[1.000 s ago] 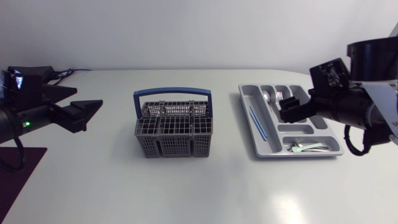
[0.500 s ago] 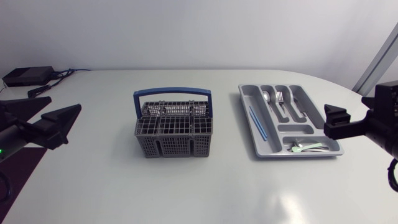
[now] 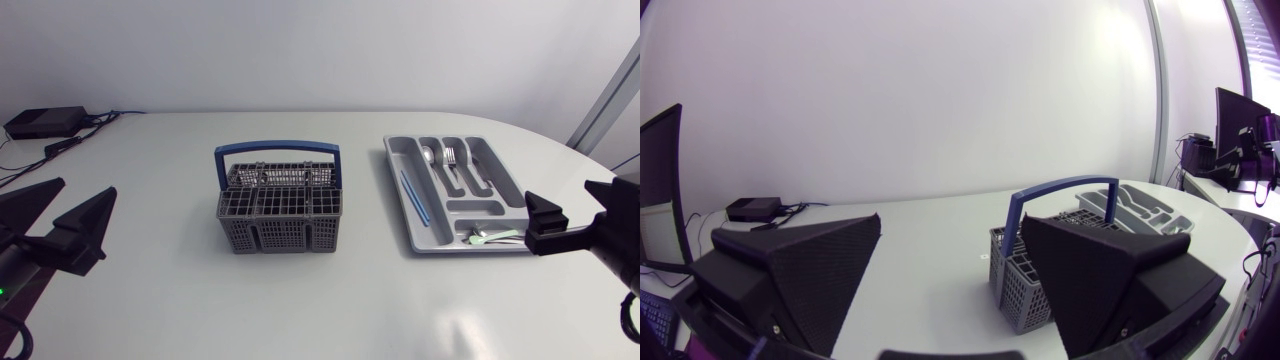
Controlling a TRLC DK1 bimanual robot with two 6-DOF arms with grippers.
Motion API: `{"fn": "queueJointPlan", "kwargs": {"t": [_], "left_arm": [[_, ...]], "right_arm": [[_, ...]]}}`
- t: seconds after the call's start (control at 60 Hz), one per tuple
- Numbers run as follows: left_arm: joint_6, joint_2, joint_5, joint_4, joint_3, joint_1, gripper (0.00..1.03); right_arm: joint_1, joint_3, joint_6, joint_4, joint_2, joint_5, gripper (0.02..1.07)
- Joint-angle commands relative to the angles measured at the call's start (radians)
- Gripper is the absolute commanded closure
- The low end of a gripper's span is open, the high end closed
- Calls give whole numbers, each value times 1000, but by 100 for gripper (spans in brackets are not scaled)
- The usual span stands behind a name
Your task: Unload the cutlery basket into the drawer organizer.
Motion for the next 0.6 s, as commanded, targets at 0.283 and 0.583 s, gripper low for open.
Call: {"fn": "queueJointPlan", "kwargs": {"t": [0.283, 0.583], "left_arm": [[-45, -106, -141, 39, -129, -80, 5], [-63, -184, -256, 57, -217, -143, 5]], "right_arm": [[30, -166, 109, 59, -194, -12, 6], [54, -279, 196, 96, -342, -16, 6]]}}
